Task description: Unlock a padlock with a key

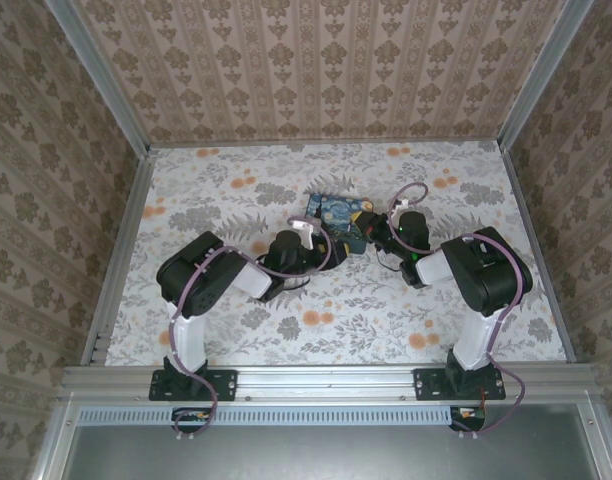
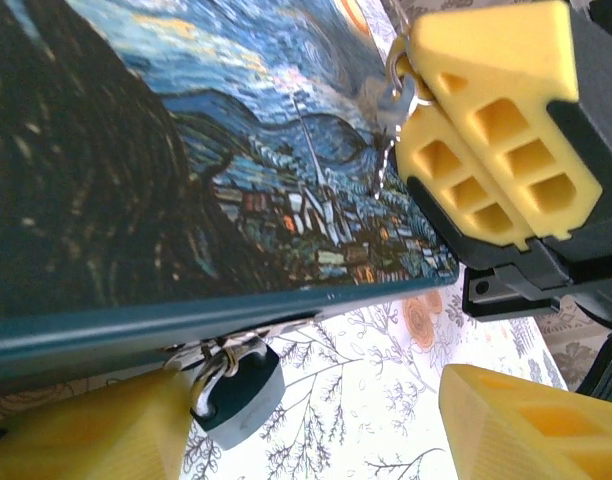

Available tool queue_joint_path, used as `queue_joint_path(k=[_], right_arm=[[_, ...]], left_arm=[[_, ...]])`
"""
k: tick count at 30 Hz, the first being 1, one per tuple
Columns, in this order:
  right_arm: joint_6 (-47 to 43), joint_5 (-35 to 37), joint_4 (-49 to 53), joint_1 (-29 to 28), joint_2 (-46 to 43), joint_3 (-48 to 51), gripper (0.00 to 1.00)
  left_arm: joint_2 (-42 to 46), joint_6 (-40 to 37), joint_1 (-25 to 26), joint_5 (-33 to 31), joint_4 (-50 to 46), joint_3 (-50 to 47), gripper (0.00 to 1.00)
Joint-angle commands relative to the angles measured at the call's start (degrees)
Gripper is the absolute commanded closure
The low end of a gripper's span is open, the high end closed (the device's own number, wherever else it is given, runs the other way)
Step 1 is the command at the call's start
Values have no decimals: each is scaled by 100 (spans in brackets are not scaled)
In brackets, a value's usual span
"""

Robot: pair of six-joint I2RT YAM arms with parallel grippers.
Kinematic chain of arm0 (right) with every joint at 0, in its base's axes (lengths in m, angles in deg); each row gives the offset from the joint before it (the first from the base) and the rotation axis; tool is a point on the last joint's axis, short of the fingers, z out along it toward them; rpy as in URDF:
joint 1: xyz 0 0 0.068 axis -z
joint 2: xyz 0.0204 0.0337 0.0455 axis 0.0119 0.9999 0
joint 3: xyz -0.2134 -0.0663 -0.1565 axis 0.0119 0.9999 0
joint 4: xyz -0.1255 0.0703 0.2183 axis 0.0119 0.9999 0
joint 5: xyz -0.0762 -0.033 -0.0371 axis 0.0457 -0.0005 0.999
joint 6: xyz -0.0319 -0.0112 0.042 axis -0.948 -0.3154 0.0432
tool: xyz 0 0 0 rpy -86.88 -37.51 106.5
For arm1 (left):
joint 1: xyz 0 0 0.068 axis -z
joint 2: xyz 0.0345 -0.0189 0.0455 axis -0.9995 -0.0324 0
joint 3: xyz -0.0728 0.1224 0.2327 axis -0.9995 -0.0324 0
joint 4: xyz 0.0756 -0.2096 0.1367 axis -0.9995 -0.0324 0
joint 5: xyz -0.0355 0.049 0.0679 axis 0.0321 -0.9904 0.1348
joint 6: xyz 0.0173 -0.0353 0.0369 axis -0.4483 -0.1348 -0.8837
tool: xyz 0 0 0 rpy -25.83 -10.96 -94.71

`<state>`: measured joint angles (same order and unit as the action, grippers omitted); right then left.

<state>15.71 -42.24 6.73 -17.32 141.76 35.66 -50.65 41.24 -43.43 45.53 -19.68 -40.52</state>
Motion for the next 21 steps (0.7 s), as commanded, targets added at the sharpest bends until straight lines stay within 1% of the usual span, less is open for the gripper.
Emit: queue_joint_path(k=[1, 7, 14, 21], right_arm=[[-19, -55, 134, 13, 172, 53, 100], [-6, -57, 134, 20, 174, 53, 100], [-4, -64, 110, 20, 230, 49, 100], [-1, -62, 82, 17, 260, 69, 100]], left_arm=[[-63, 48, 99, -8, 347, -71, 33], [-270, 198, 114, -78, 572, -81, 34], [-455, 355, 152, -337, 737, -72, 35], [-705, 659, 160, -584, 1095, -116, 43]])
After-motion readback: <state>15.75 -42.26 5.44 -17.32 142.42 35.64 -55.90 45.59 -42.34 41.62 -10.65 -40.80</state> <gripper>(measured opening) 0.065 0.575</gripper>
